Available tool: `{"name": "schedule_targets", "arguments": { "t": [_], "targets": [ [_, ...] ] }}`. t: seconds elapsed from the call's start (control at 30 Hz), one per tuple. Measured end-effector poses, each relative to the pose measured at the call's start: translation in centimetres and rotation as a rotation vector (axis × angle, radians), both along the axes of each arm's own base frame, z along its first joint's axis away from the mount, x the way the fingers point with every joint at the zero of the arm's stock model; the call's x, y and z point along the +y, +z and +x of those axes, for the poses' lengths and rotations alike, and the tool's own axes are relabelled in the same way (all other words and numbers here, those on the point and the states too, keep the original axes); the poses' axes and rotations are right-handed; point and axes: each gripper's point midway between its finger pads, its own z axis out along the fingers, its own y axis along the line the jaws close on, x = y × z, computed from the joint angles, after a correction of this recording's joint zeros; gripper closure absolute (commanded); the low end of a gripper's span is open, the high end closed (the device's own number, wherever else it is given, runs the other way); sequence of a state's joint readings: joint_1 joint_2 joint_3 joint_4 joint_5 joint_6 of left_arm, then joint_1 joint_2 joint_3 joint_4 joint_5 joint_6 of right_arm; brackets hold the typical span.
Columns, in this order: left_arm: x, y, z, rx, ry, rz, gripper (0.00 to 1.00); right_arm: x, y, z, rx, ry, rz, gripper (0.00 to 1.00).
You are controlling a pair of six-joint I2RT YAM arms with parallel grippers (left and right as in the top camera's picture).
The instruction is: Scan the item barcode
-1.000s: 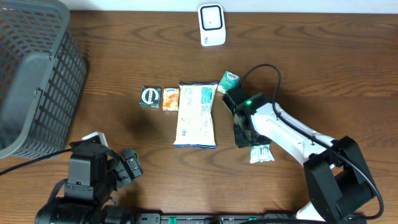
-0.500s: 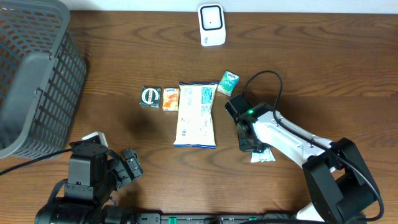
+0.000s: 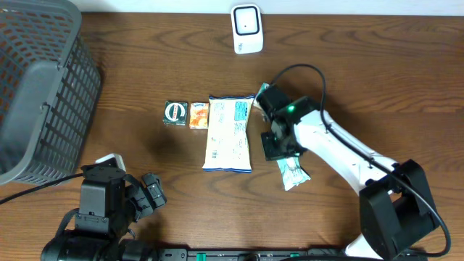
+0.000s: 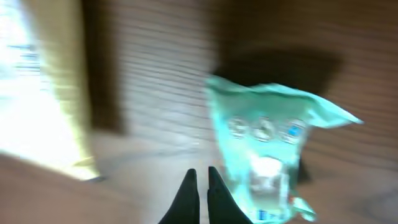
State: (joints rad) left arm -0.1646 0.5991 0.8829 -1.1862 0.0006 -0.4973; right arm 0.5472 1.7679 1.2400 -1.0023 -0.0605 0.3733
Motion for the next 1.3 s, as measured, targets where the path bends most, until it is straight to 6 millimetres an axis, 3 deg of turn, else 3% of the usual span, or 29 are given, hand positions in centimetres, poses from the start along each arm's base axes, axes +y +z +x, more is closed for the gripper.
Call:
{"name": "schedule_targets", "arguments": {
  "t": [0.07, 0.17, 0.37, 0.67, 1.03, 1.3],
  "targets": [
    [0.0, 0.0, 0.0, -0.001, 0.0, 0.0, 0.02, 0.6, 0.4, 0.1, 0.015, 0.019, 0.053, 0.94],
    [0.0, 0.0, 0.0, -0.001, 0.0, 0.0, 0.02, -0.2, 0.4, -0.7, 0.057, 0.041, 0.045, 0.64],
    [0.0, 0.0, 0.0, -0.001, 0.0, 0.0, 0.02, -1.4, -0.7, -1.7, 0.082, 0.074, -0.006, 0.44],
    [0.0, 0.0, 0.0, -0.001, 0.0, 0.0, 0.02, -3.9, -3.5, -3.7, 0.091, 0.048, -0.147, 0.41],
    [0.0, 0.0, 0.0, -0.001, 0.0, 0.0, 0.02, -3.2, -3.5, -4.1, 0.011, 0.09, -0.258, 0.43],
    [0.0, 0.0, 0.0, -0.001, 0.0, 0.0, 0.02, -4.4, -5.5, -4.2, -0.06, 0.077, -0.306, 0.37]
  ]
}}
